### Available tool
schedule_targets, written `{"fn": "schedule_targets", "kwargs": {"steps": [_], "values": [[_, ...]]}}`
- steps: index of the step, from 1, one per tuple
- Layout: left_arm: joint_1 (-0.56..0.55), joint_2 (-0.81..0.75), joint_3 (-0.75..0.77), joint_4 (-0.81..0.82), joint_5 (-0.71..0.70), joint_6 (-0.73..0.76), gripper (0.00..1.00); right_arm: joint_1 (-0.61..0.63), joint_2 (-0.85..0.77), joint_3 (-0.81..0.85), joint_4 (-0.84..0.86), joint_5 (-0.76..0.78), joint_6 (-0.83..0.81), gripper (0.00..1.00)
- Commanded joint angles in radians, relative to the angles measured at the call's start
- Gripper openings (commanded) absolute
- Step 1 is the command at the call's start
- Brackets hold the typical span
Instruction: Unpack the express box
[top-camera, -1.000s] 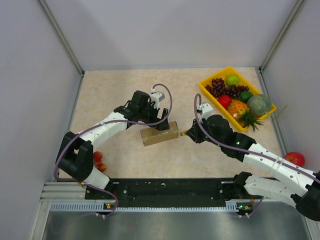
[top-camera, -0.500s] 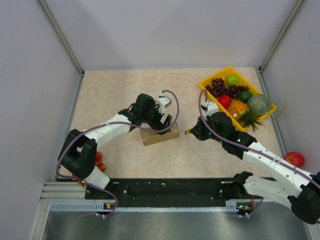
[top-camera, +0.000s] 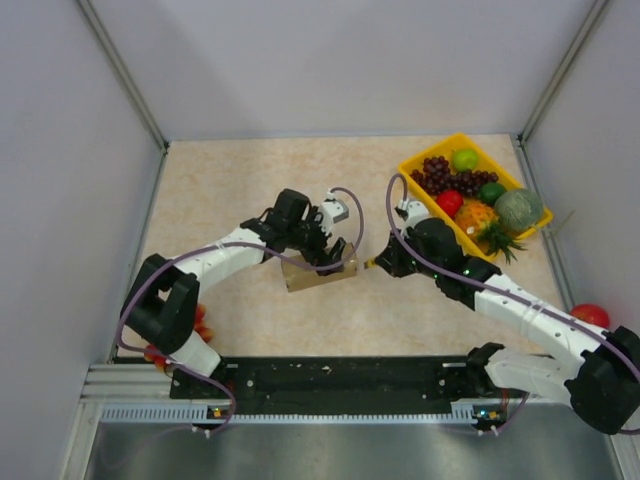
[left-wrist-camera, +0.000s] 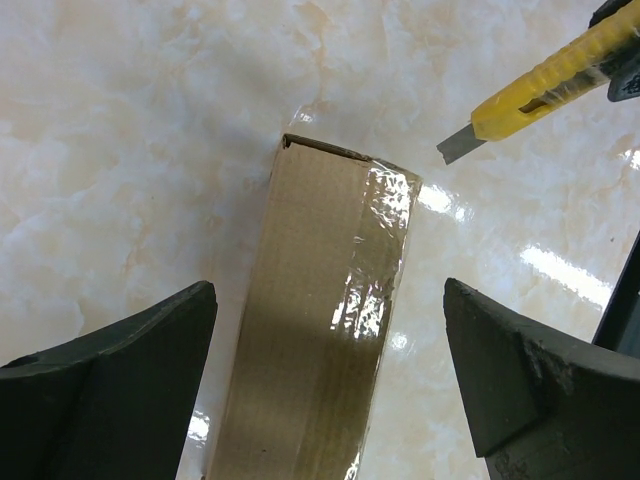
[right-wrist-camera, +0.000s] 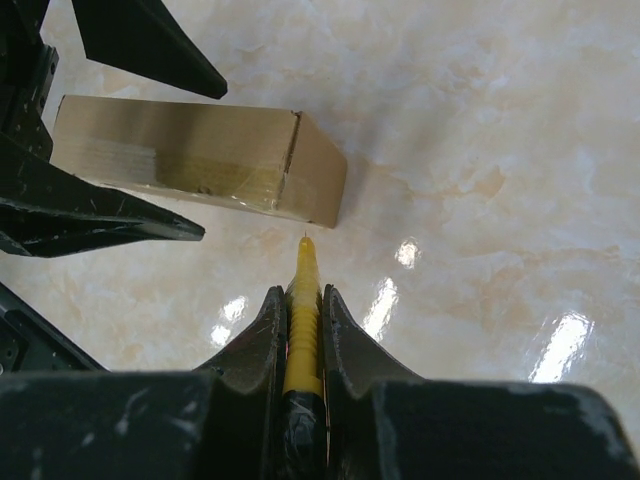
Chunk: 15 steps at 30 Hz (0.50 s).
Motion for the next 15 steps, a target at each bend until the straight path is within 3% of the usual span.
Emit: {"fn": "schedule_targets", "kwargs": {"steps": [1, 6, 15], "values": [[-0.012, 0.017, -0.016, 0.03, 0.03, 0.065, 0.99, -0.013, 0.019, 0.048, 0.077, -0.009, 0.01, 0.0], [-0.013, 0.029, -0.027, 0.076, -0.037, 0.06, 0.99, -0.015, 0.012, 0.063, 0.11, 0.024, 0.034, 0.0], [-0.038, 0.073, 0.001, 0.105, -0.166, 0.138, 0.87, -0.015, 0.061, 0.12, 0.15, 0.06, 0.038, 0.0]]}}
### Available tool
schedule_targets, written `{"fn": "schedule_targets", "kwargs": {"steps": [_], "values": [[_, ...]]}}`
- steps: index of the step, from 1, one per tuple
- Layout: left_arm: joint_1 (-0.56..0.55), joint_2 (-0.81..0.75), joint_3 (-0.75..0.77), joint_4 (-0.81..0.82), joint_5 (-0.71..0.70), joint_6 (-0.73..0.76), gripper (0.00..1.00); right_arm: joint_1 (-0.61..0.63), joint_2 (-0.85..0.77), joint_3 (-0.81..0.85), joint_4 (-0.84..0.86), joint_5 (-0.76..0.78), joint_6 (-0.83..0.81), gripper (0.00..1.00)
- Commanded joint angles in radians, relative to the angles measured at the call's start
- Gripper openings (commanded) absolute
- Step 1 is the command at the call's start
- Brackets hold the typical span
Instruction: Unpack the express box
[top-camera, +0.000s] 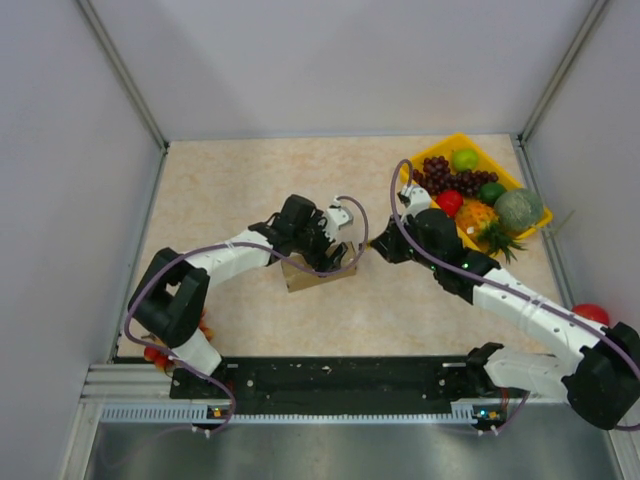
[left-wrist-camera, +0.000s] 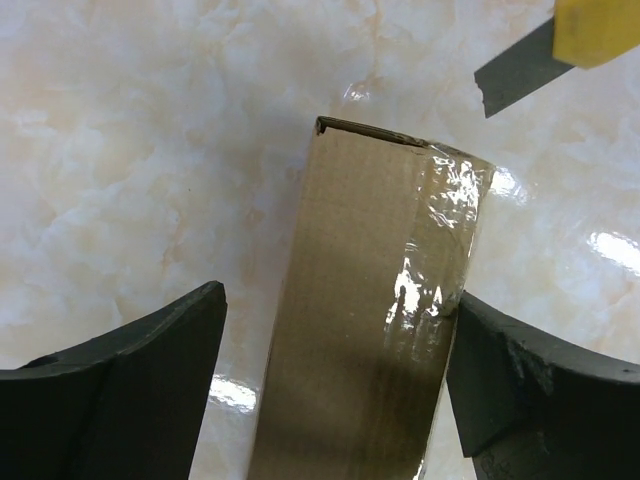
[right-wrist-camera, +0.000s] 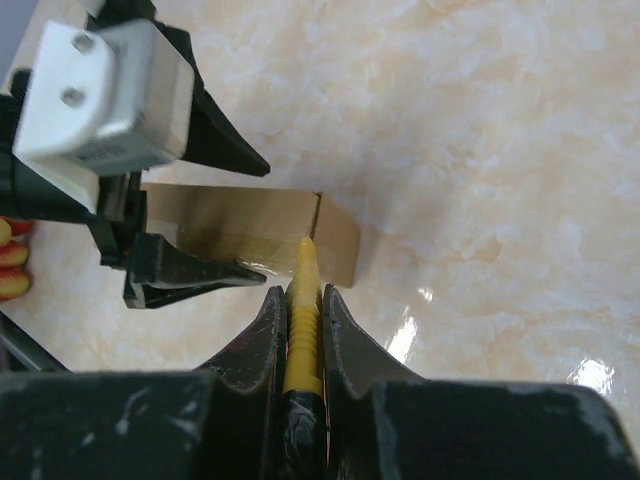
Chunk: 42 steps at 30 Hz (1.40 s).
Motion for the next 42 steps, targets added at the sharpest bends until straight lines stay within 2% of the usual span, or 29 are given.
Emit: {"fn": "schedule_targets", "kwargs": {"steps": [1, 6, 12, 42], "values": [[-0.017, 0.018, 0.03, 0.048, -0.075, 0.059, 0.84, -0.013, 0.036, 0.08, 0.082, 0.025, 0.006, 0.0], [-0.022, 0.026, 0.045, 0.02, -0.081, 0.083, 0.74, -0.011, 0.082, 0.104, 0.076, 0.033, 0.004, 0.0], [-0.023, 0.028, 0.05, 0.007, -0.064, 0.105, 0.7, -0.011, 0.119, 0.117, 0.073, 0.04, 0.004, 0.0], [-0.022, 0.058, 0.064, 0.005, 0.002, 0.083, 0.65, -0.02, 0.241, 0.164, 0.125, 0.005, -0.037, 0.0]]}}
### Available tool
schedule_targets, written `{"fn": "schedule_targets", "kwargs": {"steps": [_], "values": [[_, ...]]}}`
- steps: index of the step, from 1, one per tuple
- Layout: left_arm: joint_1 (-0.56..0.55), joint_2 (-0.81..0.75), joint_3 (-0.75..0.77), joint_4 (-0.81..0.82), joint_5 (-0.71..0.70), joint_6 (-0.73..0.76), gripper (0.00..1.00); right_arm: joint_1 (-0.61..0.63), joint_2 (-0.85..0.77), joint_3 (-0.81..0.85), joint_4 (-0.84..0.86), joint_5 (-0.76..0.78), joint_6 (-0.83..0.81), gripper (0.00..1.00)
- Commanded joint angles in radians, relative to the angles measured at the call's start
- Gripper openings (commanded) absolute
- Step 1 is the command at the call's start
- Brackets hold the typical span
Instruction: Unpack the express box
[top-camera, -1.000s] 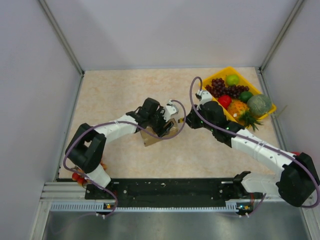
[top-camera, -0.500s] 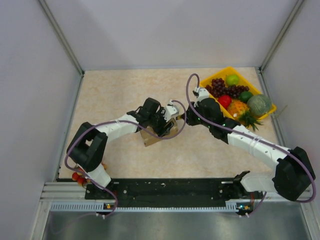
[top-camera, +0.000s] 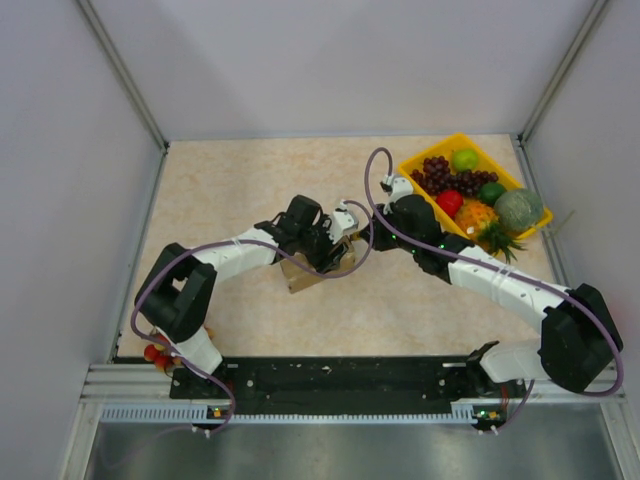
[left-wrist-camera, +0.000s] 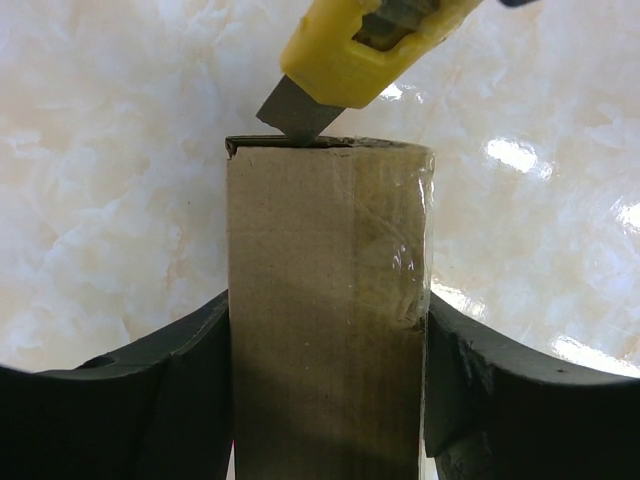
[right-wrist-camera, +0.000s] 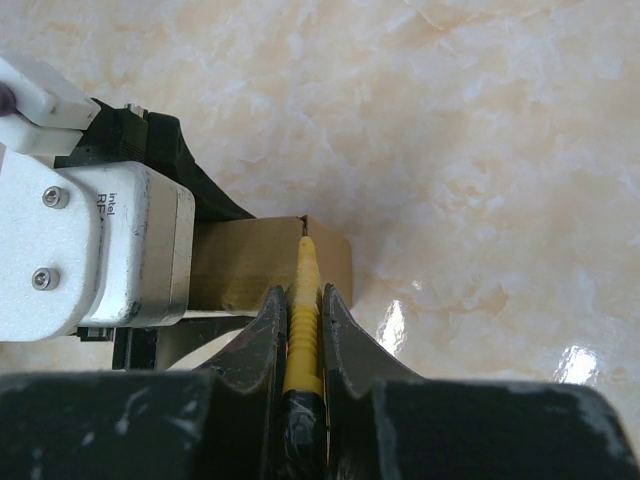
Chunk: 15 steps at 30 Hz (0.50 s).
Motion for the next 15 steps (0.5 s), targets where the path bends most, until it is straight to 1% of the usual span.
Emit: {"fn": "schedule_targets", "kwargs": {"steps": [1, 4, 7, 9, 12, 15], "values": [[-0.003, 0.007, 0.035, 0.018, 0.029, 0.002, 0.65, -0.011, 0.009, 0.05, 0.037, -0.006, -0.025, 0.0], [-0.002, 0.01, 0.038, 0.02, 0.024, -0.006, 0.64, -0.011, 0.013, 0.045, 0.03, -0.042, -0.04, 0.0], [-0.002, 0.018, 0.047, 0.024, 0.007, -0.032, 0.63, -0.011, 0.008, 0.039, -0.013, -0.078, -0.049, 0.0], [-0.002, 0.027, 0.057, 0.026, -0.008, -0.055, 0.59, -0.011, -0.013, 0.025, -0.035, -0.101, -0.056, 0.0], [0.0, 0.041, 0.08, 0.007, -0.049, -0.069, 0.49, -0.011, -0.043, 0.014, -0.064, -0.127, -0.066, 0.0], [-0.002, 0.047, 0.095, 0.001, -0.083, -0.066, 0.44, -0.011, -0.055, 0.022, -0.108, -0.14, -0.069, 0.0]]}}
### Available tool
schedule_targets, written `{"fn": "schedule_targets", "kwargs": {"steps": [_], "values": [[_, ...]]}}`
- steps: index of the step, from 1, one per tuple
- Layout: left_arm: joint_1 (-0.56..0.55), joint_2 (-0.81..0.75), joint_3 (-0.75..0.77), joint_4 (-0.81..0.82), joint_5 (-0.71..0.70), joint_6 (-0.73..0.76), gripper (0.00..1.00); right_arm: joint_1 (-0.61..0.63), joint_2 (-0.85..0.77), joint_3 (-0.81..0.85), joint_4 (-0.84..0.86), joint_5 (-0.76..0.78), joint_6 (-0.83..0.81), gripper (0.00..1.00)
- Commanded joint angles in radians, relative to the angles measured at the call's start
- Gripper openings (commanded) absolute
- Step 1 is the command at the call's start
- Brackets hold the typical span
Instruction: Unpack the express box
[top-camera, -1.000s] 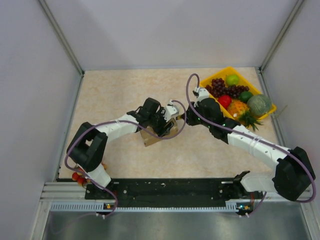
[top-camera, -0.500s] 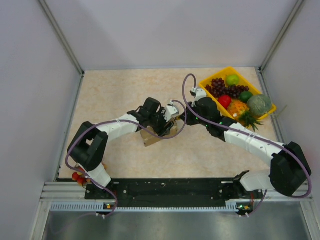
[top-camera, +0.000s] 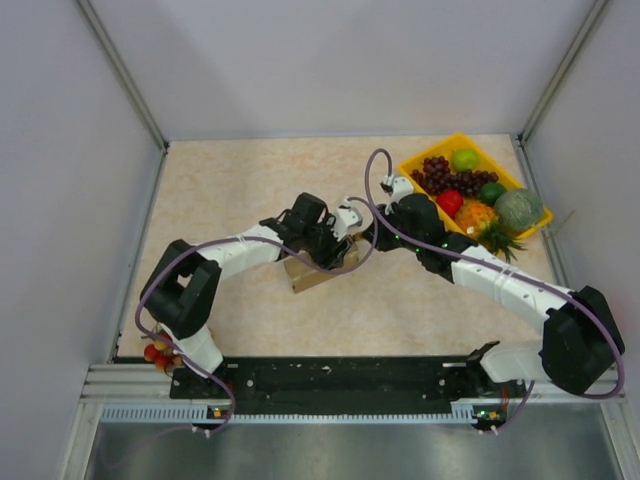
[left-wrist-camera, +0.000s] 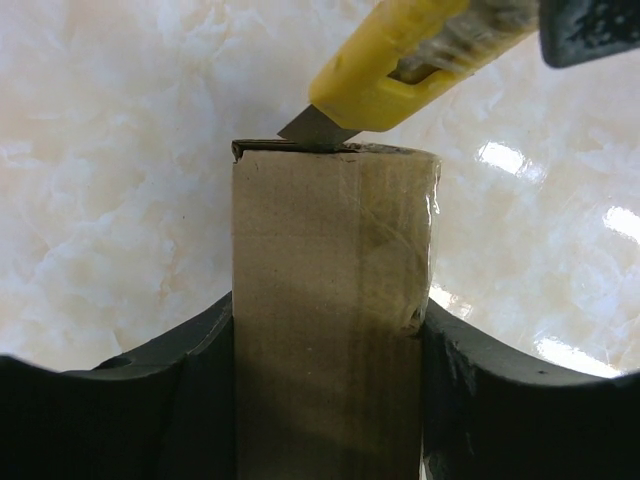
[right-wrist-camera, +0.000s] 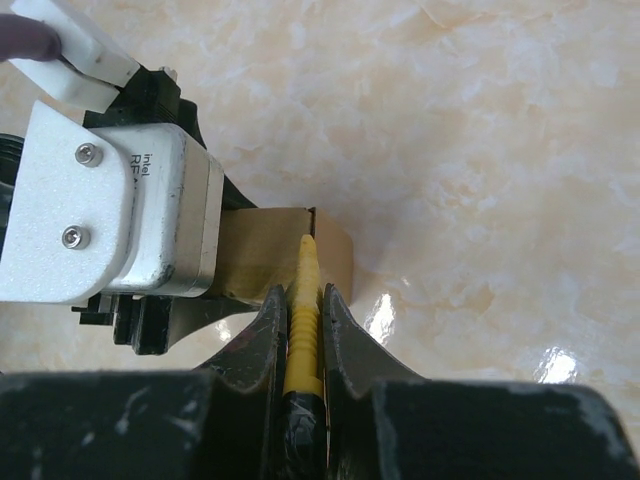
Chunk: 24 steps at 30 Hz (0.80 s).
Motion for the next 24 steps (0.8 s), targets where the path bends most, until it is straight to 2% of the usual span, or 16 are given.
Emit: {"fn": "schedule_targets", "kwargs": {"steps": [1, 10, 24], "values": [[0.003, 0.018, 0.055, 0.019, -0.076, -0.024, 0.44, 0.001, -0.045, 0.027, -0.103, -0.09, -0.017, 0.0], [0.003, 0.045, 0.073, 0.006, -0.183, -0.029, 0.36, -0.003, -0.07, 0.024, -0.198, -0.112, -0.008, 0.0], [0.003, 0.064, 0.093, -0.015, -0.172, -0.024, 0.33, -0.059, -0.098, -0.019, -0.244, -0.208, -0.024, 0.0]]}}
